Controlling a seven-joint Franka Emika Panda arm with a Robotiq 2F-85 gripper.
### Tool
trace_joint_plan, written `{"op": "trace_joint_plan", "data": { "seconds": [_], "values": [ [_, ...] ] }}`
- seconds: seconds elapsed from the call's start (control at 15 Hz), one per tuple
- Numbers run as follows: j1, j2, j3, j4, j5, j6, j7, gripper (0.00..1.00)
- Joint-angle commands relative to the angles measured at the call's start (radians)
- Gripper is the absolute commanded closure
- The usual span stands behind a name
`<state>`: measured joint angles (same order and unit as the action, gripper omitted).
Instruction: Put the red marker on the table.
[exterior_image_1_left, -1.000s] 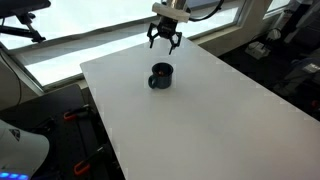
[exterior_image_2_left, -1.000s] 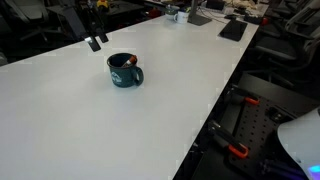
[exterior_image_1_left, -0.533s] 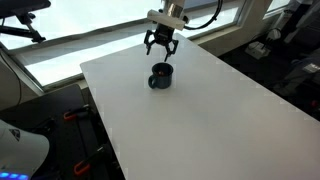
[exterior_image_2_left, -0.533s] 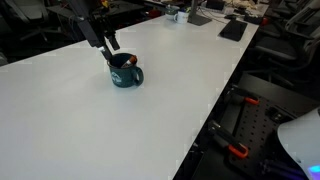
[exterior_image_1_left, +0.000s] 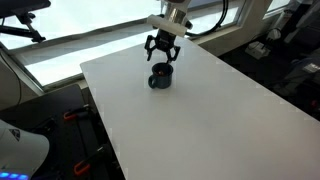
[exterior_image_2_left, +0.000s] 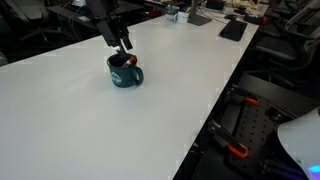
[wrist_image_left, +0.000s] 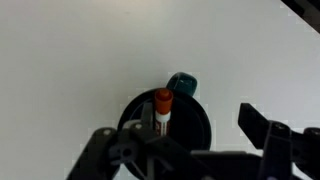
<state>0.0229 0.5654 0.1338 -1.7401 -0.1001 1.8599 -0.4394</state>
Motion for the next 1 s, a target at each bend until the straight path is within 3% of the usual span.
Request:
{"op": "trace_joint_plan", "data": {
  "seconds": [0.0, 0.4, 0.6, 0.93],
  "values": [
    [0.007, -0.029, -0.013, -0.043, -0.007, 0.024, 0.036, 0.11],
    [0.016, -0.008, -0.014, -0.030, -0.032, 0.044, 0.036, 0.19],
    [0.016, -0.004, -0.017, -0.035, -0.038, 0.078, 0.036, 0.15],
    [0.008, 0.016, -0.022, -0.035, -0.031, 0.119, 0.032, 0.24]
  ]
}}
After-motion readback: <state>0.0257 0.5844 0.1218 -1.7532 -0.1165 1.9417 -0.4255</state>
